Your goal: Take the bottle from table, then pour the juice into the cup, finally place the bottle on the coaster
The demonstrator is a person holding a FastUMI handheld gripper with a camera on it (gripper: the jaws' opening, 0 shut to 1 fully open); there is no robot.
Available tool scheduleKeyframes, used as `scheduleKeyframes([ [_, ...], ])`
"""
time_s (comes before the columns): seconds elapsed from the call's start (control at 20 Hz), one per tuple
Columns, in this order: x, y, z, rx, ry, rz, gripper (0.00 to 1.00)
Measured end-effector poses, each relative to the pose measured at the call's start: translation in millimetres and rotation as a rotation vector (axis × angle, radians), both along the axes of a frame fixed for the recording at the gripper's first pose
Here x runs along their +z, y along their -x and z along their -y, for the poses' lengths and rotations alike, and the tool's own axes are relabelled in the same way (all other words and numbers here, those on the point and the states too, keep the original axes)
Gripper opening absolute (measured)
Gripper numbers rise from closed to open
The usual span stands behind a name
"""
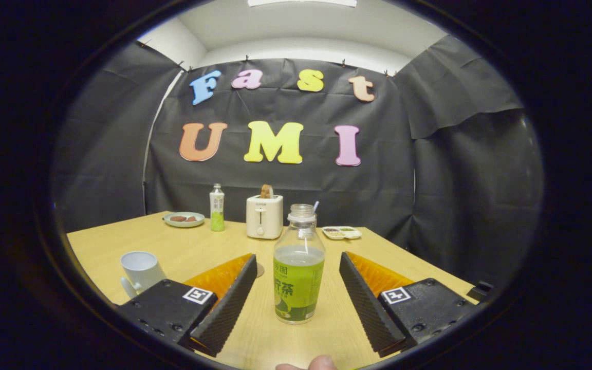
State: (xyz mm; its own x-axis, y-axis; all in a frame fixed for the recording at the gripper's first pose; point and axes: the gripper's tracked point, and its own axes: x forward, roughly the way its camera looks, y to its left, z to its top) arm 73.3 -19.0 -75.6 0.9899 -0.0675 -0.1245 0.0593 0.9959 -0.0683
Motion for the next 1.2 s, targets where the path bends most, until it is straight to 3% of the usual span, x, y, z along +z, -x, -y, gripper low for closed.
scheduleKeyframes([
  [0.2, -11, -19, 4, 0.01, -0.052, -0.017, 1.0],
  [0.45, -39, -49, 1, 0.04, -0.066, -0.12, 1.0],
  [0.75, -60, -69, 3, 0.043, -0.173, -0.217, 1.0],
  [0.9, -62, -73, 0, 0.056, -0.18, -0.243, 0.88],
  [1.2, -56, -71, -11, 0.106, -0.155, -0.249, 0.79],
])
